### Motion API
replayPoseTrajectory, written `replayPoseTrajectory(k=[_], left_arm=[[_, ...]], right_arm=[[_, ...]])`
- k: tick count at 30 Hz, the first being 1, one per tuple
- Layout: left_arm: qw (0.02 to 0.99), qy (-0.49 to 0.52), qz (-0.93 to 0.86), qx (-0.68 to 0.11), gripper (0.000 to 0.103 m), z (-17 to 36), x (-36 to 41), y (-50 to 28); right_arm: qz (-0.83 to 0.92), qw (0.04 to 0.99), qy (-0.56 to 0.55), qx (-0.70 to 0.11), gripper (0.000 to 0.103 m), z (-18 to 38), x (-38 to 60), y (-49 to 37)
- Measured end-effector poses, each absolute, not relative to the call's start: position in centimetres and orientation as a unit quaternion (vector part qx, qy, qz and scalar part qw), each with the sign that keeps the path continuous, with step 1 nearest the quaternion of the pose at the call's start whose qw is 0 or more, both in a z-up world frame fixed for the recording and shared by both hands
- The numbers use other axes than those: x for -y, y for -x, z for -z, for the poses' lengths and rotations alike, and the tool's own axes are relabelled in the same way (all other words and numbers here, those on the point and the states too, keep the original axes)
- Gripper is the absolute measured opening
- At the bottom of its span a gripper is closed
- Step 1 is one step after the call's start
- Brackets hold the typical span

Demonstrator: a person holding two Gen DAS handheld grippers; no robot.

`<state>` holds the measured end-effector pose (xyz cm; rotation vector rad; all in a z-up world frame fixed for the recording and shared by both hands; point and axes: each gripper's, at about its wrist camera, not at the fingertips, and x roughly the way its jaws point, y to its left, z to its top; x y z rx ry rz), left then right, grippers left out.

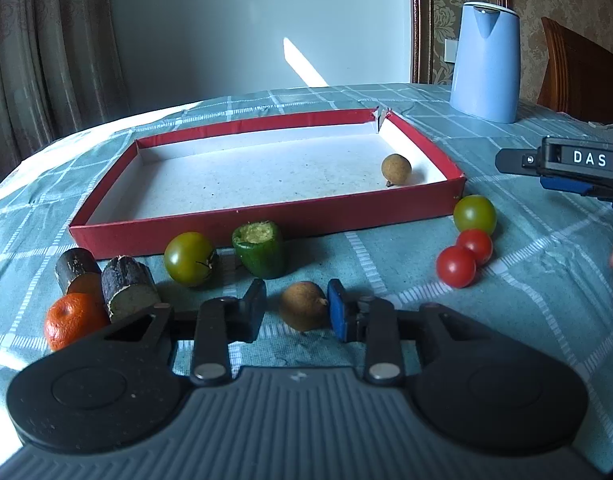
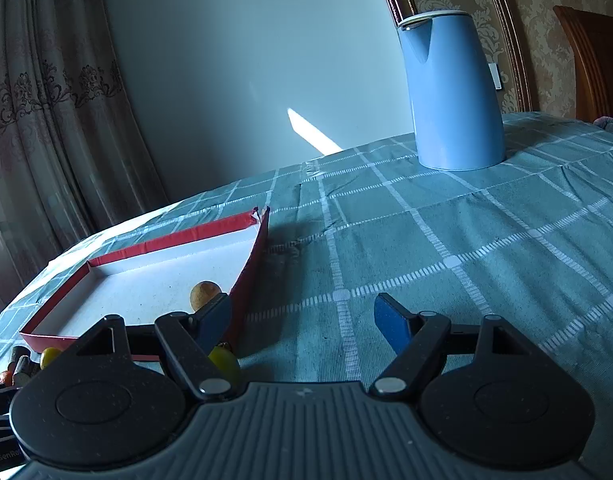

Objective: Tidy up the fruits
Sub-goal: 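Grasp the small brown longan with the left gripper, then lower the longan into the red tray and open the left gripper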

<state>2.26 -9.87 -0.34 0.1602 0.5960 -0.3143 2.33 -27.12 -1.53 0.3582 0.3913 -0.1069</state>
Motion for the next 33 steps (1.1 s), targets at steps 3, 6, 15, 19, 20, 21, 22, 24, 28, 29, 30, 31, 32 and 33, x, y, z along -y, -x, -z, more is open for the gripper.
replayPoseTrajectory(k=[3,6,15,19,20,21,22,24,28,29,30,31,32,33], left_arm=[[0.941,-0.073,0.153,-0.293,0.023,0.2,9.9,-2.0],[0.945,-0.064,0.150,-0.284,0.023,-0.3,9.4,-1.7],[0.966,-0.044,0.100,-0.235,0.023,-4.4,5.9,-3.3],[0.970,-0.030,0.077,-0.229,0.023,-5.6,4.4,-6.3],[0.971,-0.029,0.067,-0.229,0.023,-5.7,4.2,-7.2],[0.970,-0.027,0.063,-0.231,0.023,-5.8,4.0,-8.0],[0.969,-0.022,0.065,-0.236,0.023,-5.7,3.8,-8.8],[0.966,-0.004,0.059,-0.251,0.023,-5.5,3.2,-10.6],[0.961,0.000,0.048,-0.273,0.023,-4.5,3.4,-13.2],[0.959,0.002,0.046,-0.280,0.023,-4.2,3.5,-13.6],[0.956,0.003,0.045,-0.289,0.023,-3.8,3.5,-13.9],[0.955,0.003,0.043,-0.294,0.023,-3.5,3.5,-14.1],[0.953,0.000,0.039,-0.301,0.023,-3.0,3.6,-14.3],[0.952,-0.005,0.036,-0.304,0.023,-2.7,3.7,-14.4]], right_arm=[[0.053,0.964,-0.177,-0.194,0.078,1.5,27.2,-2.3],[0.053,0.964,-0.176,-0.194,0.078,1.5,27.2,-2.4],[0.045,0.962,-0.184,-0.195,0.078,1.5,27.2,-0.6],[0.061,0.961,-0.144,-0.230,0.078,1.7,25.8,0.5],[0.064,0.960,-0.139,-0.235,0.079,1.7,25.6,0.6],[0.068,0.959,-0.133,-0.239,0.079,1.8,25.3,0.9],[0.070,0.960,-0.130,-0.239,0.079,1.9,25.1,1.0],[0.069,0.961,-0.126,-0.238,0.079,2.0,24.9,1.0],[0.067,0.956,-0.150,-0.241,0.079,2.2,25.7,0.9],[0.065,0.956,-0.157,-0.240,0.079,2.3,26.0,0.9],[0.063,0.955,-0.166,-0.238,0.079,2.4,26.2,1.0],[0.063,0.954,-0.173,-0.236,0.079,2.4,26.4,1.1],[0.063,0.954,-0.178,-0.234,0.079,2.4,26.5,1.2],[0.062,0.953,-0.181,-0.234,0.079,2.4,26.6,1.2]])
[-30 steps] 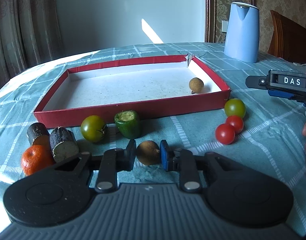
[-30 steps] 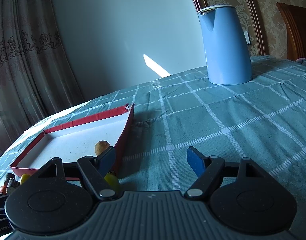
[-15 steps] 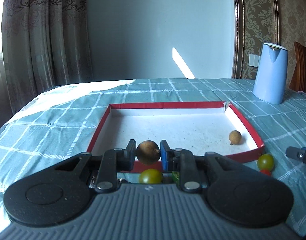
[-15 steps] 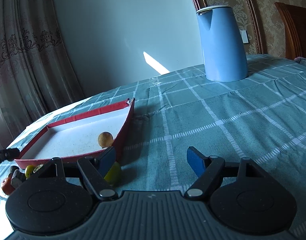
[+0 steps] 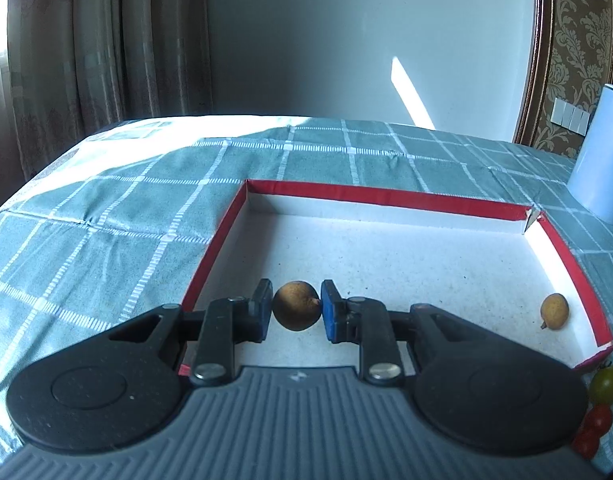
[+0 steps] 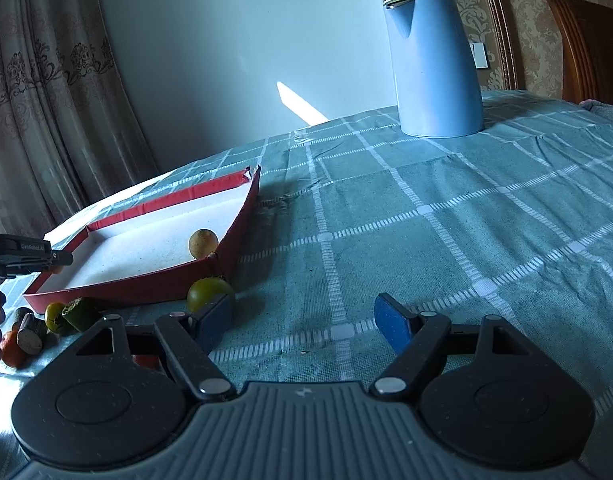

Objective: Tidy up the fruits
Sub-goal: 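Lower the longan into the red tray and open the left gripper, then grasp a red cherry tomato with the right gripper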

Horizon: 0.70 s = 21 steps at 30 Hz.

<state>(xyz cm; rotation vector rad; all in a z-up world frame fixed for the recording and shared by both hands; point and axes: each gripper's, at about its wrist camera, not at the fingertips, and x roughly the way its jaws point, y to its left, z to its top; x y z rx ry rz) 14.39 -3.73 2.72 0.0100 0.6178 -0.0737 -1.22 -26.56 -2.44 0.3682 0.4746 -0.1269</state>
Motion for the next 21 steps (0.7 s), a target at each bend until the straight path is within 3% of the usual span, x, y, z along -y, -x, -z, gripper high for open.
replayPoseTrajectory(k=[1,3,4,5,9,11,12,21], left_arm=[[0.952,-0.011,0.033,-0.306,0.026,-2.4,3.8,-14.4],[0.953,-0.017,0.026,-0.302,0.054,-2.3,3.8,-14.2],[0.955,-0.019,0.023,-0.295,0.072,-2.3,3.8,-14.0],[0.959,-0.022,0.017,-0.284,0.080,-2.5,3.8,-13.7],[0.965,-0.021,0.026,-0.260,0.082,-3.6,3.5,-11.2],[0.968,-0.008,0.029,-0.248,0.097,-4.1,3.0,-9.1],[0.970,-0.002,0.031,-0.242,0.099,-4.2,2.7,-7.9],[0.969,-0.003,0.069,-0.238,0.103,-2.3,1.1,-0.4]], right_arm=[[0.062,0.953,-0.182,-0.234,0.079,2.5,26.6,1.2],[0.061,0.953,-0.181,-0.235,0.079,2.5,26.5,1.2],[0.059,0.953,-0.182,-0.236,0.079,2.5,26.5,1.2],[0.058,0.953,-0.183,-0.236,0.079,2.5,26.6,1.2],[0.056,0.952,-0.187,-0.235,0.079,2.5,26.6,1.2],[0.054,0.952,-0.186,-0.236,0.079,2.4,26.6,1.2],[0.052,0.953,-0.186,-0.235,0.079,2.4,26.6,1.2],[-0.009,0.978,-0.094,-0.187,0.079,1.2,22.7,3.0]])
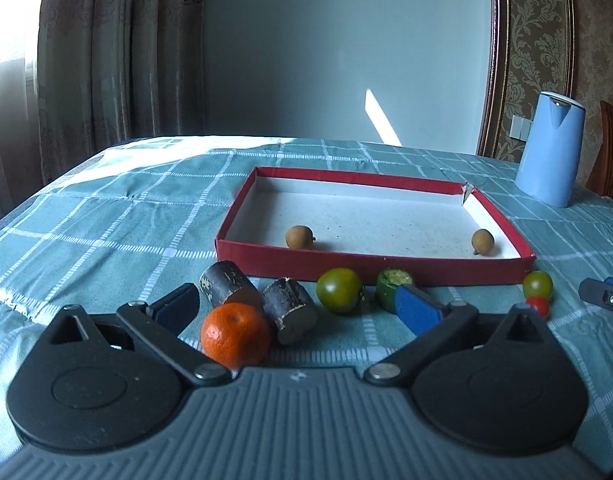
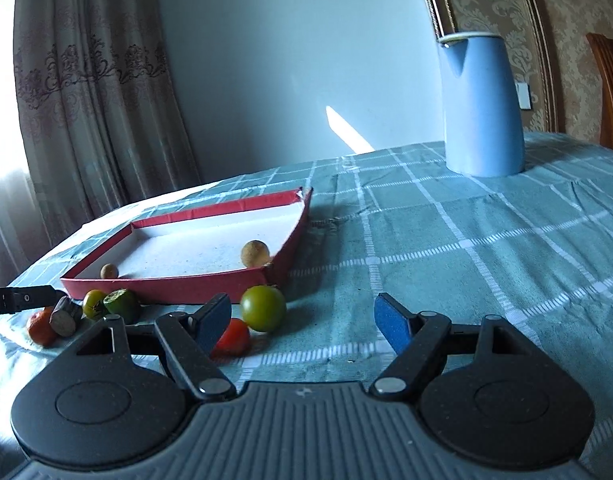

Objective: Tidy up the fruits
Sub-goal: 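Grasp a red cherry tomato with the right gripper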

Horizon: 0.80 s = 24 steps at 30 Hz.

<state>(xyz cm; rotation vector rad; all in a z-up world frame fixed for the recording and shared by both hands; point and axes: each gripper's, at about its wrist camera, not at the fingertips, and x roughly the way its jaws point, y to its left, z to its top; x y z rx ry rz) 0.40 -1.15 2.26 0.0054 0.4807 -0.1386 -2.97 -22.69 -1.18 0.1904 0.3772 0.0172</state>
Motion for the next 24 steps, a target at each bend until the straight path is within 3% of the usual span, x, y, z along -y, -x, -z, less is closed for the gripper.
replayPoseTrajectory(k=[6,7,9,11,24], left_arm=[[0.967,-0.032,0.056,-0.246,0.103,-0.6,1.7,-0.4],[0.967,-0.030,0.056,-0.247,0.103,-0.5,1.6,-0.4],[0.968,-0.028,0.059,-0.244,0.103,-0.4,1.4,-0.2],[0.966,-0.031,0.066,-0.249,0.103,-0.2,1.5,-0.1],[0.953,-0.011,0.064,-0.296,0.103,0.2,0.9,-1.3]], right_arm=[[-0.072,0.979,-0.004,-0.189,0.078,0.7,17.7,3.0],[-0.078,0.978,0.005,-0.191,0.075,0.8,17.2,2.9],[-0.092,0.974,0.010,-0.207,0.056,0.9,16.6,2.3],[-0.097,0.970,0.007,-0.224,0.052,1.1,16.5,1.8],[-0.095,0.956,-0.003,-0.279,0.046,1.7,15.8,-0.3]])
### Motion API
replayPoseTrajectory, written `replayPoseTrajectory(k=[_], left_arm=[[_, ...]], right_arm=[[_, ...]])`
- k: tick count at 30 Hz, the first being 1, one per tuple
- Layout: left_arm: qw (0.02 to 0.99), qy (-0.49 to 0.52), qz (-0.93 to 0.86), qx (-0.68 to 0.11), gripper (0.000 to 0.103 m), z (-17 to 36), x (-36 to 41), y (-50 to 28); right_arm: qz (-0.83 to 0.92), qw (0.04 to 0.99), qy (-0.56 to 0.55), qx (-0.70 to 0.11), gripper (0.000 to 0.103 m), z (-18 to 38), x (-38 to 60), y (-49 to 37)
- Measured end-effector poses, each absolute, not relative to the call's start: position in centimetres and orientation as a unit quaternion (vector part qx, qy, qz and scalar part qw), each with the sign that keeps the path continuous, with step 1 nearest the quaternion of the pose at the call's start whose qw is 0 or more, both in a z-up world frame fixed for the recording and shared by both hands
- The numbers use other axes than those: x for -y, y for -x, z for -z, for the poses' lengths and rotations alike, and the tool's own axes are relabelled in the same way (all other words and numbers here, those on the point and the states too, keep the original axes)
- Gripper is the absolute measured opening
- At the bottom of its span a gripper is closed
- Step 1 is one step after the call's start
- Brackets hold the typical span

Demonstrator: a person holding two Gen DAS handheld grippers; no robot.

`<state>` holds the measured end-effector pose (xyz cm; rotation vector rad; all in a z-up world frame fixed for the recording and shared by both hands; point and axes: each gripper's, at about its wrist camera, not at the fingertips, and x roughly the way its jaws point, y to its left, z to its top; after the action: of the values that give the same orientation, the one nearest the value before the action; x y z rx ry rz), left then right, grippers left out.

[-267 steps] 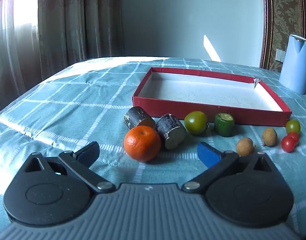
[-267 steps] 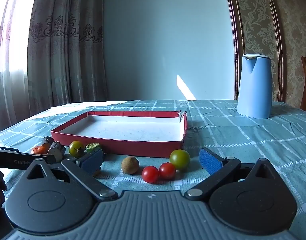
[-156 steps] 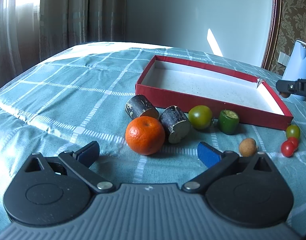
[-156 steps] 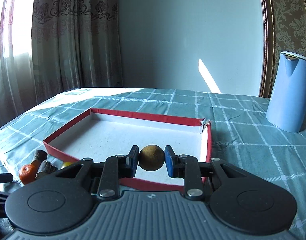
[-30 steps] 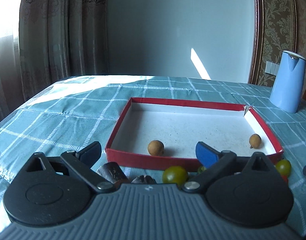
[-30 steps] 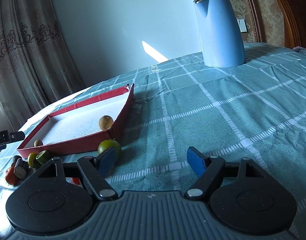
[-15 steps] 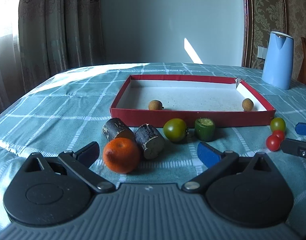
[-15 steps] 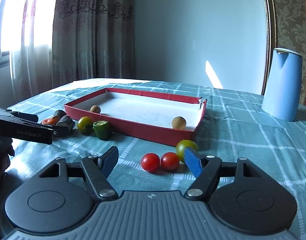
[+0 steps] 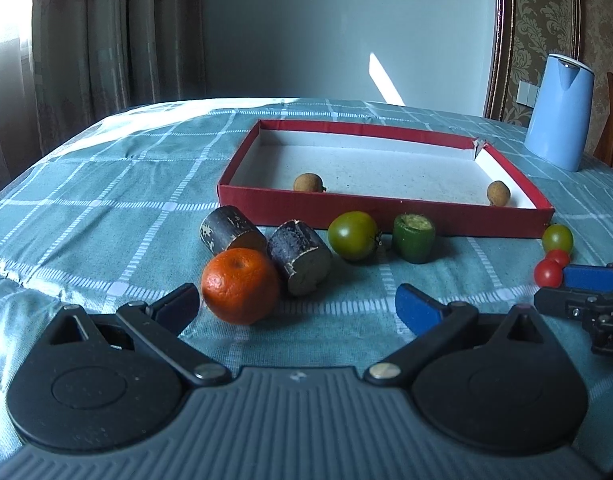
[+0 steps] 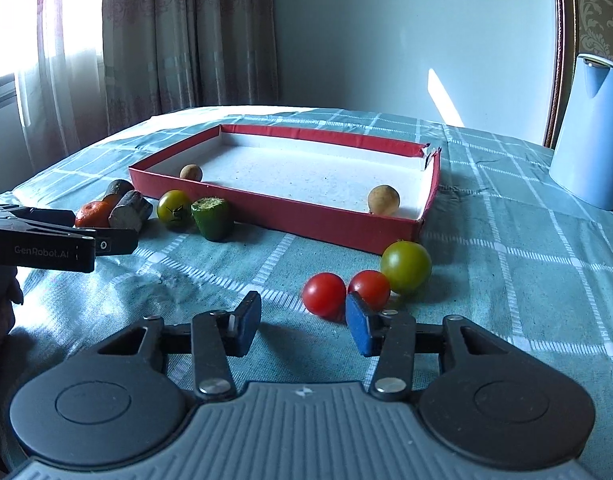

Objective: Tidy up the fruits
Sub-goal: 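Grasp a red cherry tomato with the right gripper, then carry the red tomato into the tray and open the right gripper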

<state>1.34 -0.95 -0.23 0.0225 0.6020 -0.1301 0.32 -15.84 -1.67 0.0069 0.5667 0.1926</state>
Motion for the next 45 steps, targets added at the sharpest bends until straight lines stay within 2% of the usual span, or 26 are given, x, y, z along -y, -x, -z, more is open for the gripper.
replayPoseTrajectory(k=[14,20,29,39,45], left_arm=[[0.945,-0.041,0.058,-0.320,0.103,0.7,1.8,-1.8],[0.945,-0.039,0.059,-0.321,0.103,0.7,1.7,-1.9],[0.945,-0.038,0.058,-0.320,0.103,0.7,1.6,-1.9],[0.945,-0.035,0.059,-0.321,0.103,0.7,1.6,-1.8],[0.944,-0.034,0.059,-0.322,0.103,0.6,1.6,-1.8]], right_arm=[[-0.062,0.954,-0.004,-0.294,0.045,1.8,15.6,-2.0],[-0.038,0.956,-0.018,-0.289,0.022,1.7,16.2,-2.3],[-0.075,0.963,-0.027,-0.257,0.022,0.8,15.4,-1.3],[-0.089,0.984,-0.011,-0.152,0.022,-5.7,15.0,-1.3],[-0.060,0.981,-0.011,-0.184,0.022,-5.1,16.4,-6.3]])
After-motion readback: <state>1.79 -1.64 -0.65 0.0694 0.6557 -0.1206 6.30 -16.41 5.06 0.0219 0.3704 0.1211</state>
